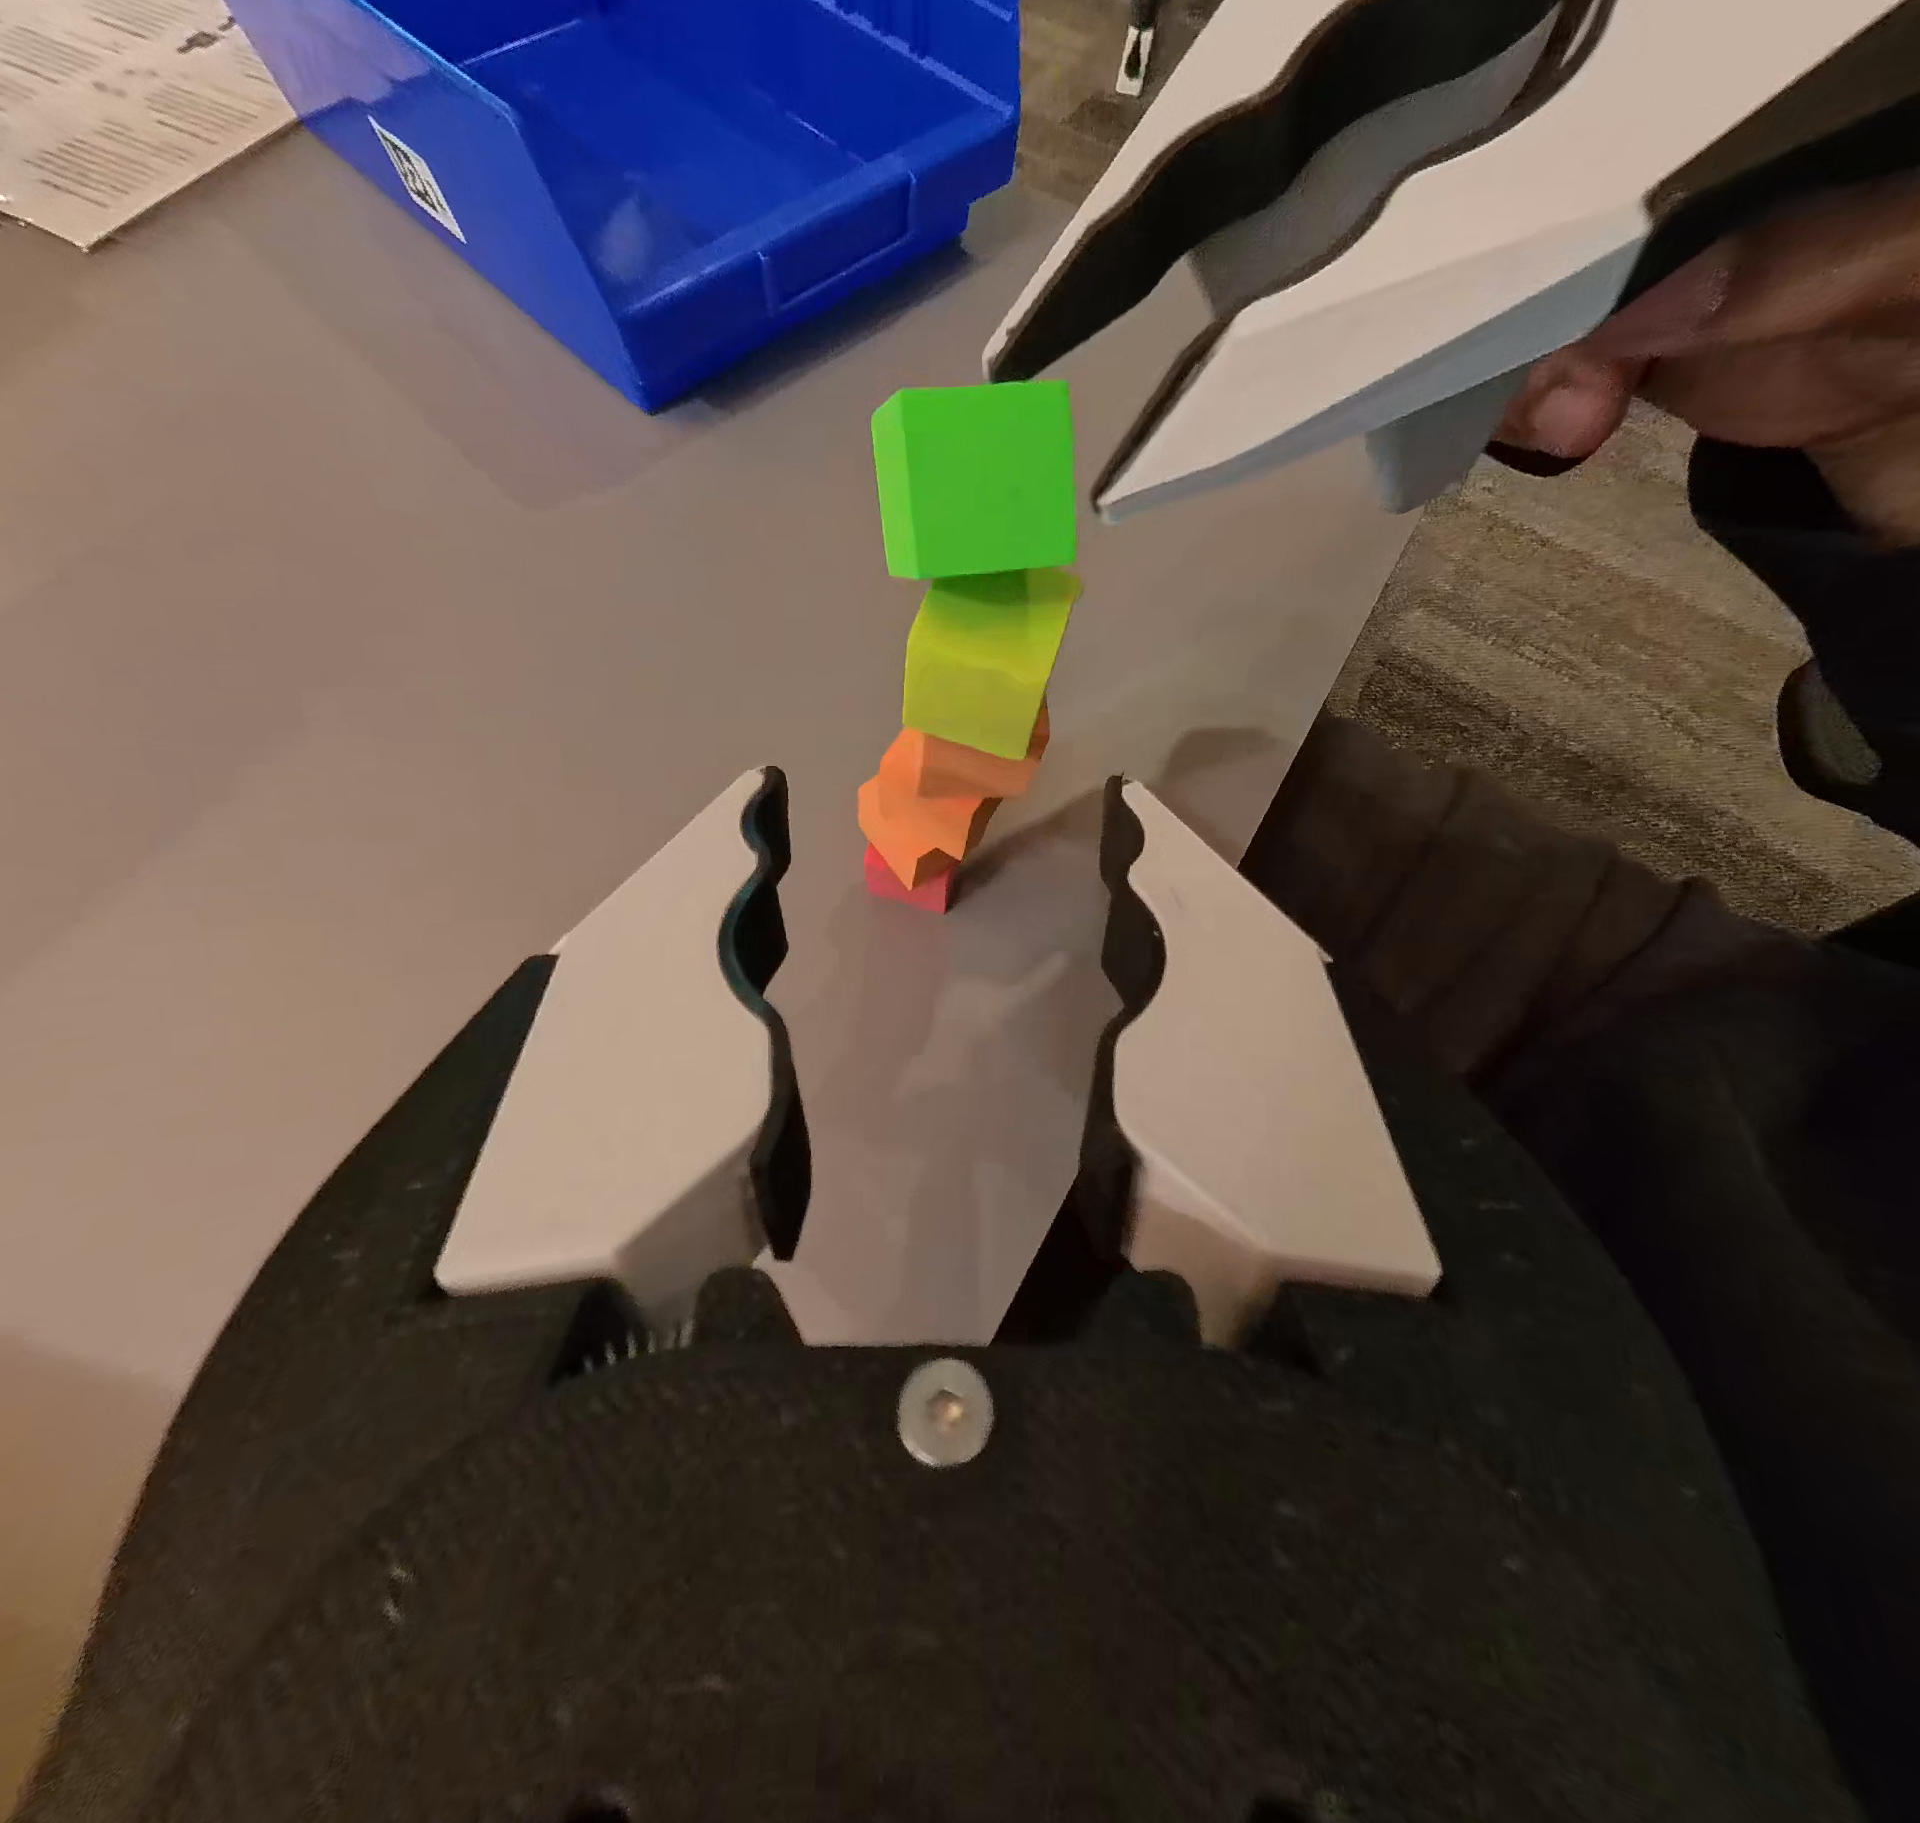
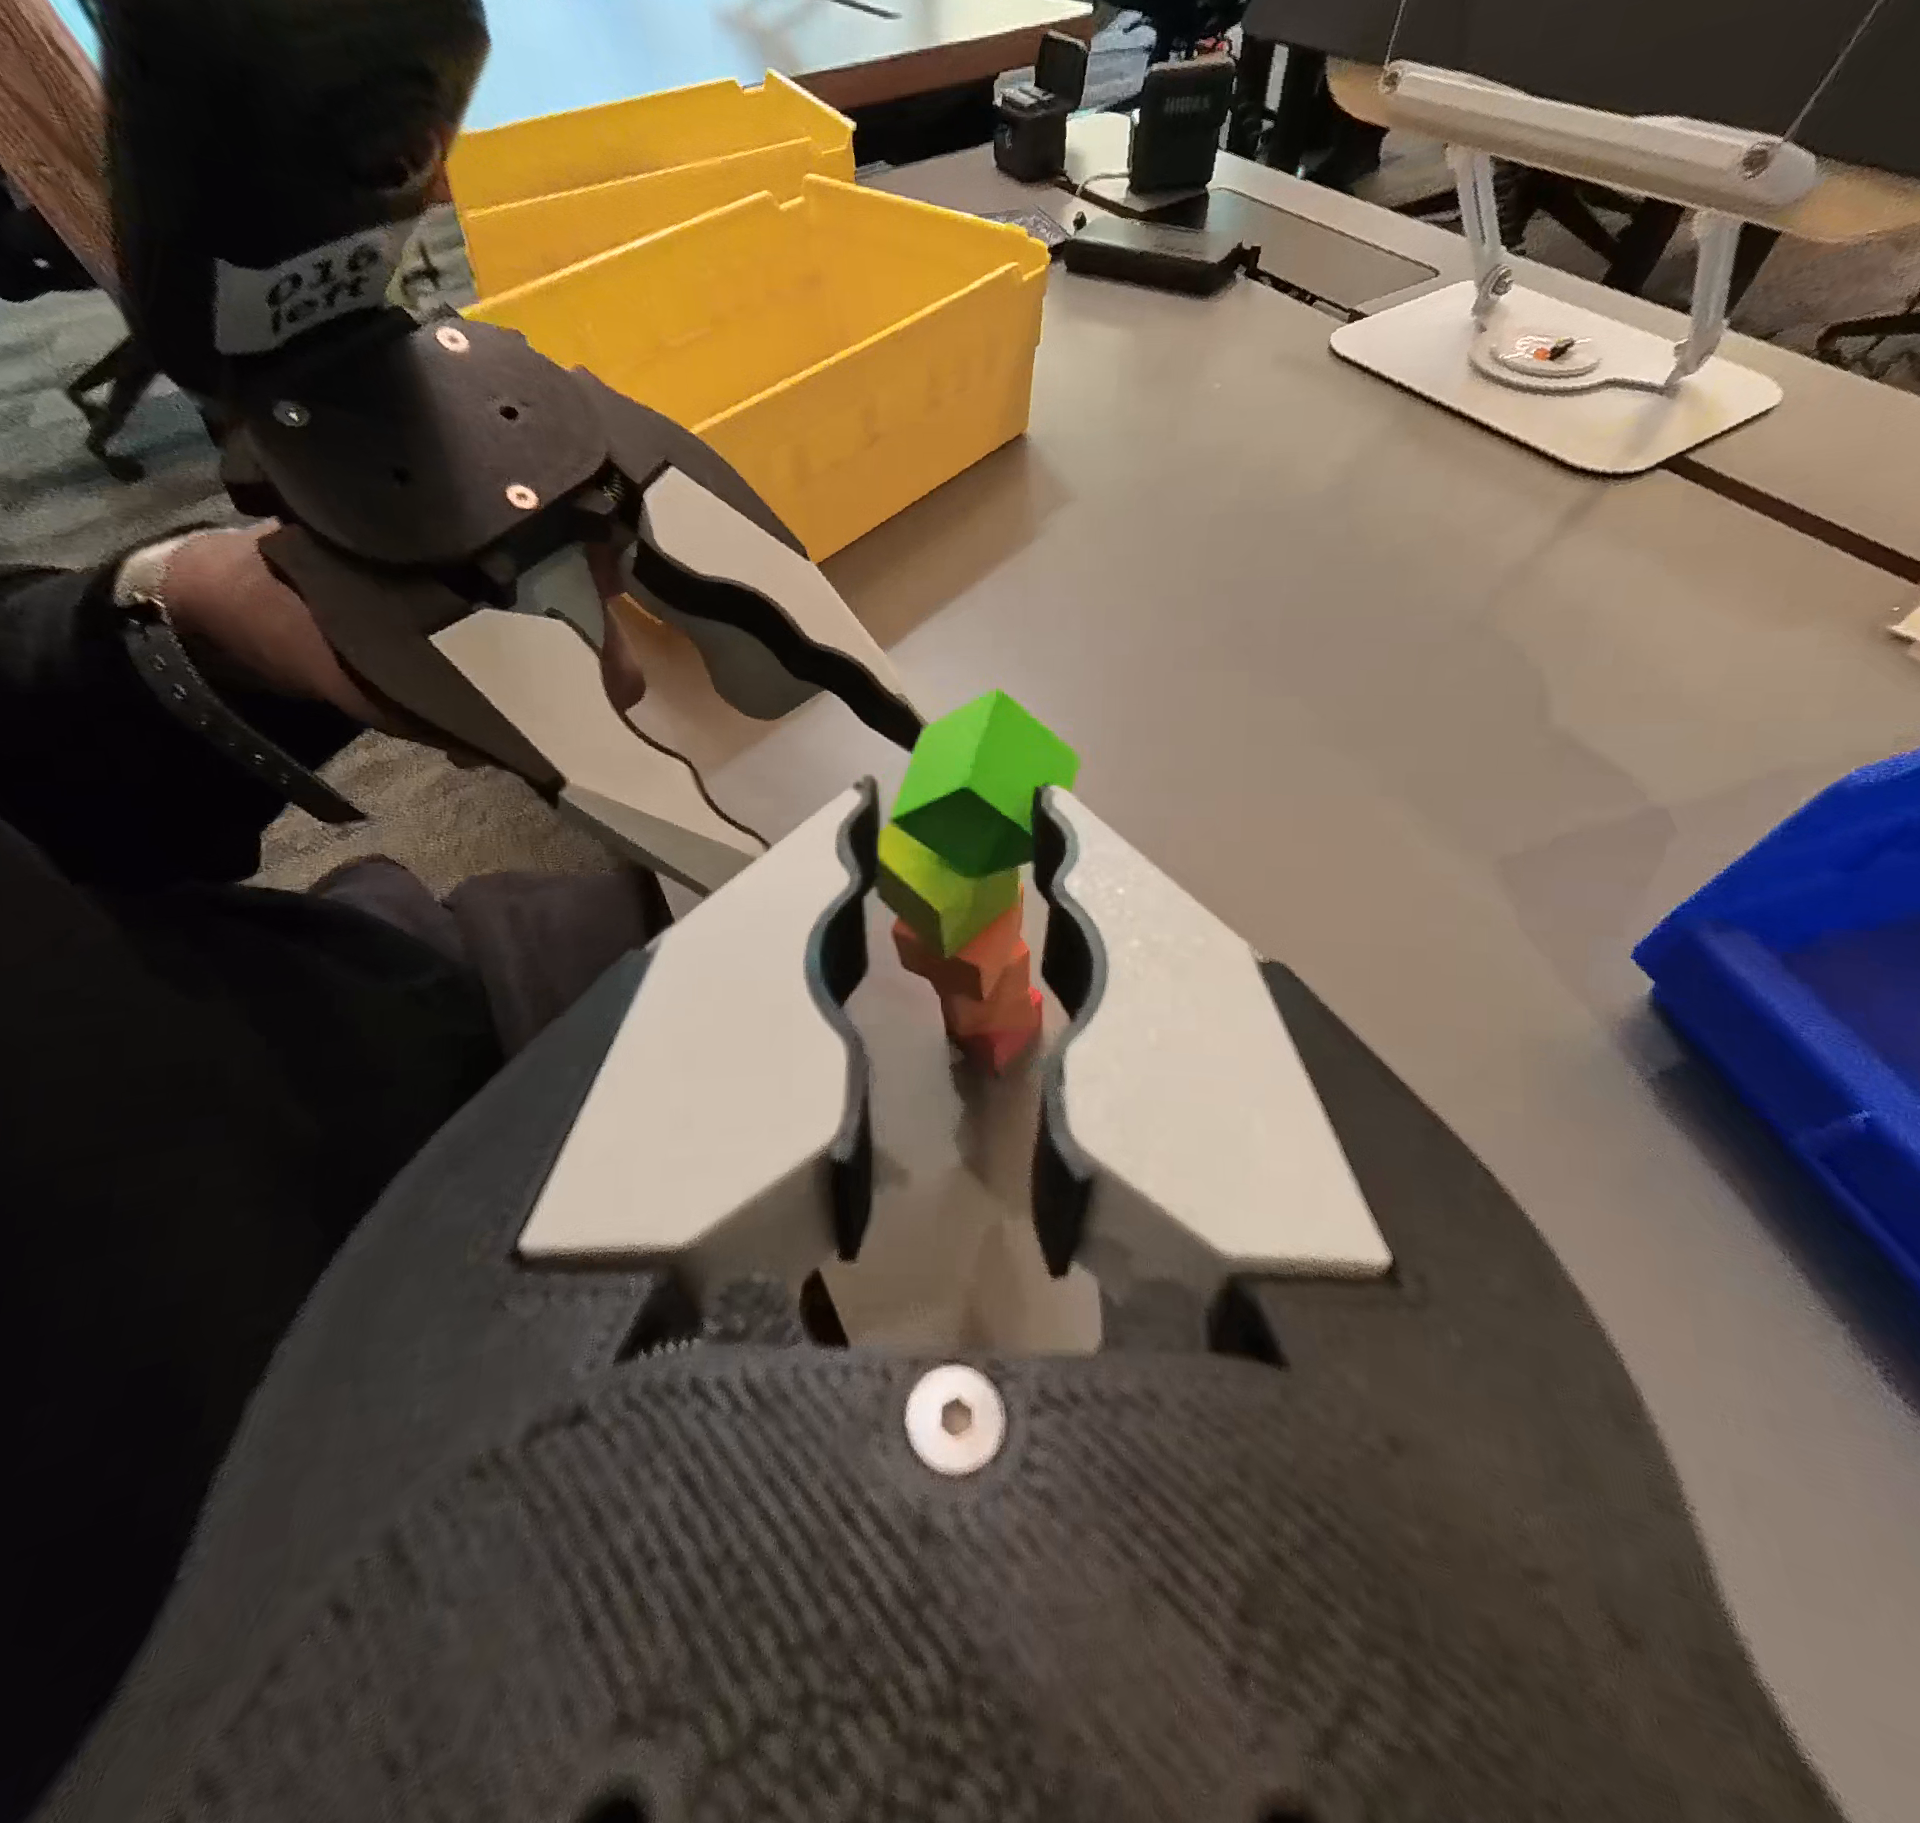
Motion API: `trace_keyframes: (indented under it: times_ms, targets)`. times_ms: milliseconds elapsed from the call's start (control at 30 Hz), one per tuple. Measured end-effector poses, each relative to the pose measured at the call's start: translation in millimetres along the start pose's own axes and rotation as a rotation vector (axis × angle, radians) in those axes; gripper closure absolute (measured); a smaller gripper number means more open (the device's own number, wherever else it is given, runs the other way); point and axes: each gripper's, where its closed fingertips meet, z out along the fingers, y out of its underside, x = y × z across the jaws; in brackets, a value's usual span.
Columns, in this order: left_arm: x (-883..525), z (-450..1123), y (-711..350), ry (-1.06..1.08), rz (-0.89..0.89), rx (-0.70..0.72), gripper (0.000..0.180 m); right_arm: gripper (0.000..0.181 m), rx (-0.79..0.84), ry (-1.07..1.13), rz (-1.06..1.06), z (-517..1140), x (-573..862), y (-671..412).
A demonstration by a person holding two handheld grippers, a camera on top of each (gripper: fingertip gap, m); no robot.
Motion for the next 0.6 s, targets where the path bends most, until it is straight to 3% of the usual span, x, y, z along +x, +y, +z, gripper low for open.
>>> trace_keyframes:
  times_ms: [333, 600]
  targets:
    - [1.0, 9.7, -2.6, -0.014, 0.004, 0.016, 0.122, 0.145, 0.013, 0.04, 0.04, -5.5, 13.5, 9.1]
    - [-4.0, 3.6, -2.6, -0.032, -0.009, 0.033, 0.122, 0.136, -0.117, 0.311, 0.157, -42.7, 67.7, 66.9]
